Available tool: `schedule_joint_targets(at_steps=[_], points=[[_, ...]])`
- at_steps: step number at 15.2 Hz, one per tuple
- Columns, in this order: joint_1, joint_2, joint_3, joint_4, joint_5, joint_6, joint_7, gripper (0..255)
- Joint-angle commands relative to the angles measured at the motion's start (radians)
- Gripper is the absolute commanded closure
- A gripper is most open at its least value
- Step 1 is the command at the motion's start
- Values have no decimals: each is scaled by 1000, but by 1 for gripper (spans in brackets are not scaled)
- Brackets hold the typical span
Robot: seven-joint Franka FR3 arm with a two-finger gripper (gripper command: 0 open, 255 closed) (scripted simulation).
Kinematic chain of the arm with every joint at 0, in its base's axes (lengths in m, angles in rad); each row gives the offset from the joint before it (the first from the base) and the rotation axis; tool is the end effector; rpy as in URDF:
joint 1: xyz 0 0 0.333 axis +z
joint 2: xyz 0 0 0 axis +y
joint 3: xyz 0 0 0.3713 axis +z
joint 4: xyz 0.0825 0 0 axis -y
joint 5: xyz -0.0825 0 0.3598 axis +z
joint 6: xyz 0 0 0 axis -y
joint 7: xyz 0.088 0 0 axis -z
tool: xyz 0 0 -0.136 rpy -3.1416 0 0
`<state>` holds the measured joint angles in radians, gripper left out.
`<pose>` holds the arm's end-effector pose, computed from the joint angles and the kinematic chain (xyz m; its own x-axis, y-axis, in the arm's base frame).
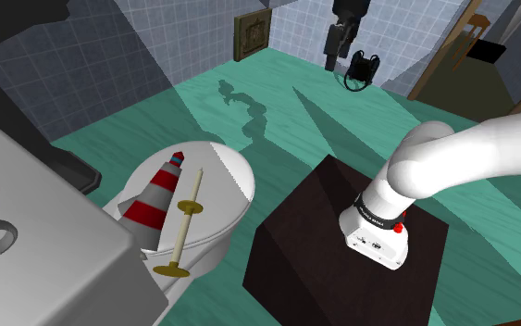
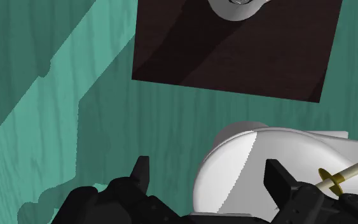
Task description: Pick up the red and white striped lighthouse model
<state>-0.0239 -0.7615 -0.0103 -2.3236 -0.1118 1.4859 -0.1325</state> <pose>0.2393 -0.0254 0.6028 0.9918 0.0915 -0.0888 0.0998 -0.9906 0.0936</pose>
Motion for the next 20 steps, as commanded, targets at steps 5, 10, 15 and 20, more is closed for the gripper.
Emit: schedule_joint_targets(at_steps=[5,10,15,20], points=[[2,-62,56,-136,81,108,140,0],[16,-100,142,-278,189,265,313,0],[38,-80,249,-381,303,451,483,0],[54,13,375,-433,408,670,653,0]])
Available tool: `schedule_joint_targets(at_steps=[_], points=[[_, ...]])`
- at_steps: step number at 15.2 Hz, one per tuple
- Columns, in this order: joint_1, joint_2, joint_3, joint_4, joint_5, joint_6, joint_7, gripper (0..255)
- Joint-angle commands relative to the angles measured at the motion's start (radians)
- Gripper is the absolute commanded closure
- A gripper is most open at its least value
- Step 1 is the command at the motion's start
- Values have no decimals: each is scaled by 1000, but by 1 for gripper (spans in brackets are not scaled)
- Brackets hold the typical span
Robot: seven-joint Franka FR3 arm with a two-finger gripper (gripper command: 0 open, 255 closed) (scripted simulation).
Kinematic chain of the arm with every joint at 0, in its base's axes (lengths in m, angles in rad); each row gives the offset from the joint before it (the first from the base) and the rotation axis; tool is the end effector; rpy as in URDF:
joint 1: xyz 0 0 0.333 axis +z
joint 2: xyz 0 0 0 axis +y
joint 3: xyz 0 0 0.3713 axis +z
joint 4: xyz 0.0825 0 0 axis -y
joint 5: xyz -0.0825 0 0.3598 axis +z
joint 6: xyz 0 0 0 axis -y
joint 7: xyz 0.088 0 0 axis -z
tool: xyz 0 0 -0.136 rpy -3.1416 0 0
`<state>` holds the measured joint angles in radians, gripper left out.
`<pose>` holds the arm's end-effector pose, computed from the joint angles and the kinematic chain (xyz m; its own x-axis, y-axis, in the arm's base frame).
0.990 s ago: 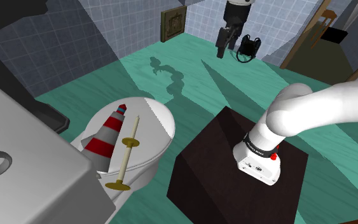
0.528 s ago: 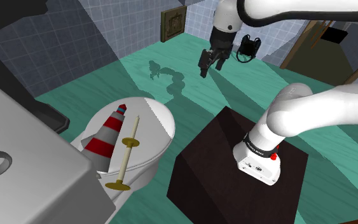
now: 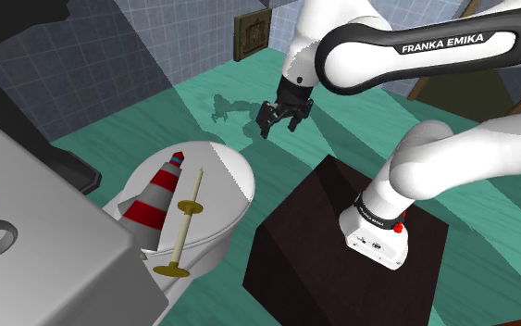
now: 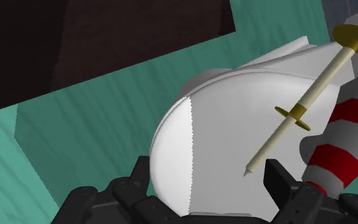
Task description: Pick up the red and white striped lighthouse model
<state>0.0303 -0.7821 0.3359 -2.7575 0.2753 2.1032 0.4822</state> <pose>0.2464 0.1195 0.4519 0.9429 -0.3203 0.0911 -0.3152 -0.9467 -0.0662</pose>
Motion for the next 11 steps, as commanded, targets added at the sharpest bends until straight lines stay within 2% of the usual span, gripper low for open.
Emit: schedule_joint_targets(at_steps=[1,4,7,9,11], points=[[0,62,56,-3,38,99,72,0],[-11,160,142,0,80,243,176,0],[-46,277,237,23,92,388,290,0],[-88,362,308,48,74,481,379,0],[-154,450,392,80,25,570,485,0]])
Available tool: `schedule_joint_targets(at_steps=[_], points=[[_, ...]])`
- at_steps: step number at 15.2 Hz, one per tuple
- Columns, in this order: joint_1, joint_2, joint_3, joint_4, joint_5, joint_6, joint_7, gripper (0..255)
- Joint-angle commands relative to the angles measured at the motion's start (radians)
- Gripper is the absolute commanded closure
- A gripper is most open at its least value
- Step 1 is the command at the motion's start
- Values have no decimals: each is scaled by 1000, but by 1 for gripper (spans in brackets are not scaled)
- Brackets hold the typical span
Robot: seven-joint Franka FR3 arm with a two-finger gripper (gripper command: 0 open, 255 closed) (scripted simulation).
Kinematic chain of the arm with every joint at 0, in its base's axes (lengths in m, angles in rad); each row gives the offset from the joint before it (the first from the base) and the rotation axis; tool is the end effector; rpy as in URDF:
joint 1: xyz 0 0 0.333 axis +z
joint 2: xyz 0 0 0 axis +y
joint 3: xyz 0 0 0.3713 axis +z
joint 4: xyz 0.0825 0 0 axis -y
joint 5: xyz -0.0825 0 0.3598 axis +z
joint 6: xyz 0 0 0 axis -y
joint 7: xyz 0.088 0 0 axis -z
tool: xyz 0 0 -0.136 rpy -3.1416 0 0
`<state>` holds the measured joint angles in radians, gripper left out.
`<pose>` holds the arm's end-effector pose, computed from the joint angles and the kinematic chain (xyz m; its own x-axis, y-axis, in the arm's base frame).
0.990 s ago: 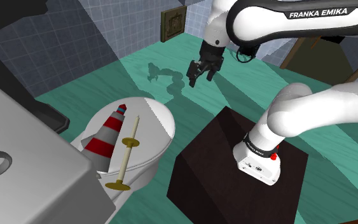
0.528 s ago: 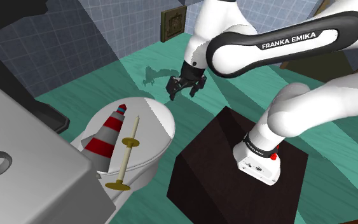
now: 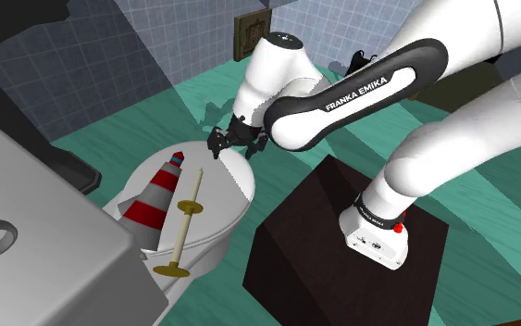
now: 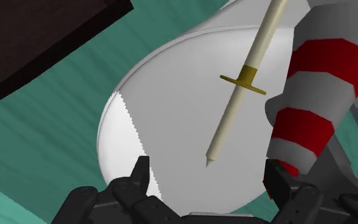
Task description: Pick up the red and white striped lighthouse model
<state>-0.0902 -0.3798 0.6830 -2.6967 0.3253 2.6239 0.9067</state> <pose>0.3252 0.2150 0.3897 0.8129 -0.5585 0.1653 -0.5286 -0.8266 -0.1934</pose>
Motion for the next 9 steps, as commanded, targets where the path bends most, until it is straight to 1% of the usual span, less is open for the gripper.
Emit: schedule_joint_targets(at_steps=[1,2,3,4,5,6,7,8,9], points=[[-77,93,93,37,-66,91,125,0],[-131,140,149,57,-123,130,199,0],[-198,188,212,79,-203,167,290,0],[-283,240,288,103,-314,198,403,0],[-391,303,378,133,-478,220,555,0],[-497,396,456,175,-743,216,781,0],[-496,506,437,231,-1014,179,1008,0],[-412,573,352,280,-1153,152,1137,0],[-292,608,234,322,-1216,147,1213,0]])
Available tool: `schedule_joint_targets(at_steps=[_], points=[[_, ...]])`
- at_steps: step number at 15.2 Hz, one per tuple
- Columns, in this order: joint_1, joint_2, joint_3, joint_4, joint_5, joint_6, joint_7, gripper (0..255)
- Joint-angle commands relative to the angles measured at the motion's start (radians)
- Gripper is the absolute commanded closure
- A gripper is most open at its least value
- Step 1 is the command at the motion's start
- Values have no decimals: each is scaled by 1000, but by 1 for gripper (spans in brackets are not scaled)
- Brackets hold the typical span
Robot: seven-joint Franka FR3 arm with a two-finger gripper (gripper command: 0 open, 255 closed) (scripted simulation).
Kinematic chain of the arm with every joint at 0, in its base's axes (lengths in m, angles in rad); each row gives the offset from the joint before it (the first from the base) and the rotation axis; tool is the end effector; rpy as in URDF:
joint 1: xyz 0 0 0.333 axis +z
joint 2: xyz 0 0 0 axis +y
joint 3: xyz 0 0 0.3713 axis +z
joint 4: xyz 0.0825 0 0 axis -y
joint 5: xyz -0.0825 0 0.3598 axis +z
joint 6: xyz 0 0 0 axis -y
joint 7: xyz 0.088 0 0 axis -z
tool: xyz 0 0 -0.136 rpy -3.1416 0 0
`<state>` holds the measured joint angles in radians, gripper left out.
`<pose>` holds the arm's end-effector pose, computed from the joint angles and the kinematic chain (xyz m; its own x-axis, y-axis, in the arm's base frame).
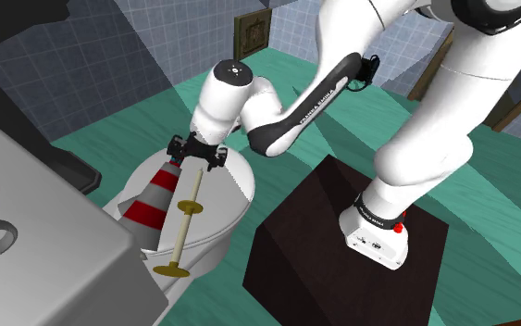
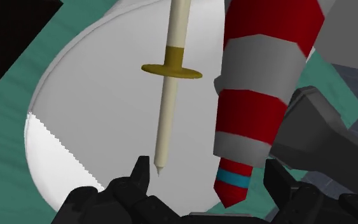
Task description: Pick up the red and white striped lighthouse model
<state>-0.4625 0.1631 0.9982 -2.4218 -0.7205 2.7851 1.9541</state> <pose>0.4279 0.2757 0.3445 0.6624 -0.7269 0.1814 -0.6641 -0.6818 -0.3068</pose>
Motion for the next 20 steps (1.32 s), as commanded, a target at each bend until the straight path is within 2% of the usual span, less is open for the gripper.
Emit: schedule_joint_targets(at_steps=[1,3,6,13,15,16,20], points=[[150,107,-147,90,-238,-28,241,0],[245,189,-230,177,-349,-58,371,0],[343,293,-310,300,-456,-98,509,0],[401,371,-380,329,-584,-78,616,0],[405,377,-385,331,-594,-77,624,0],[405,376,-385,331,-593,-77,624,255],[406,379,-386,334,-595,-78,625,255]])
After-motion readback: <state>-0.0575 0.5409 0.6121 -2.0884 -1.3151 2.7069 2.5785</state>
